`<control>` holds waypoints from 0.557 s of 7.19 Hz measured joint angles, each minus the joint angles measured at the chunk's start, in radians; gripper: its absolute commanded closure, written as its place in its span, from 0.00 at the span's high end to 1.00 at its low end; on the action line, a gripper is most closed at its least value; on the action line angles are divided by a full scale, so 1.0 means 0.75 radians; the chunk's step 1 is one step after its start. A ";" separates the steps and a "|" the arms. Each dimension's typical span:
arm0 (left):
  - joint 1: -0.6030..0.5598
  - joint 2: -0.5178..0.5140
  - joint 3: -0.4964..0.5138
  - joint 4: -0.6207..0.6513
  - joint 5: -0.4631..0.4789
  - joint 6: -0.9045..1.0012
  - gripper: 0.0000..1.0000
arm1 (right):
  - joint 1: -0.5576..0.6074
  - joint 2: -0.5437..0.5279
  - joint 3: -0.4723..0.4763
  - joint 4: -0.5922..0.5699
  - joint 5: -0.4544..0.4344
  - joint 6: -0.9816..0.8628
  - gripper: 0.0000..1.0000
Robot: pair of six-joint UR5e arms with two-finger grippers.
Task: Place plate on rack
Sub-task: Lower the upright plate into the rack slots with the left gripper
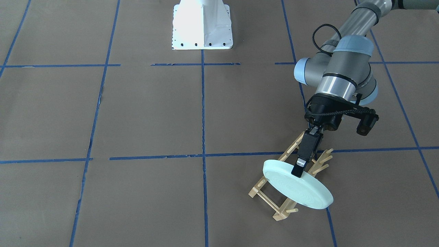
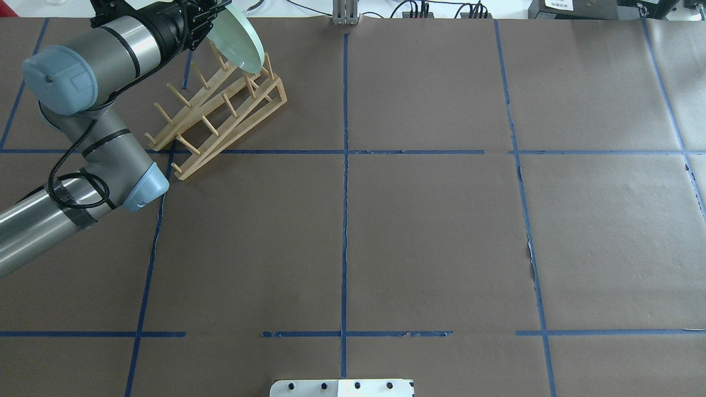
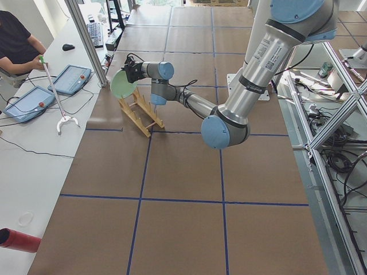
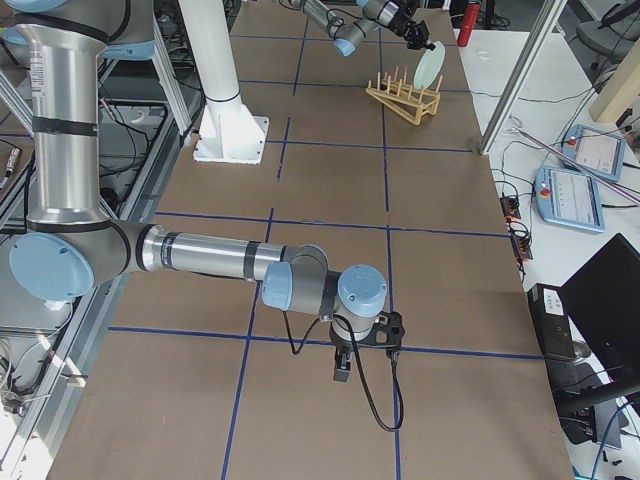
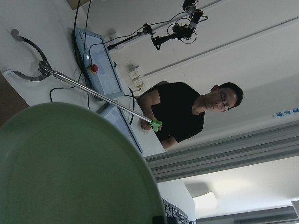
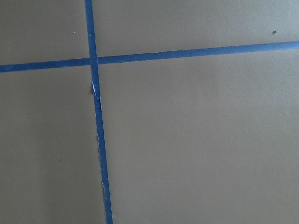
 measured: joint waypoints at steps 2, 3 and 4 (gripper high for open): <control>0.005 -0.003 0.027 0.000 0.001 -0.001 0.00 | 0.000 0.000 0.000 0.000 0.000 0.000 1.00; 0.007 -0.004 0.038 0.000 0.001 -0.001 0.19 | 0.000 0.000 0.000 0.000 0.000 0.000 1.00; 0.008 -0.005 0.043 0.000 -0.001 -0.001 0.99 | 0.000 0.000 0.000 0.000 0.000 0.000 1.00</control>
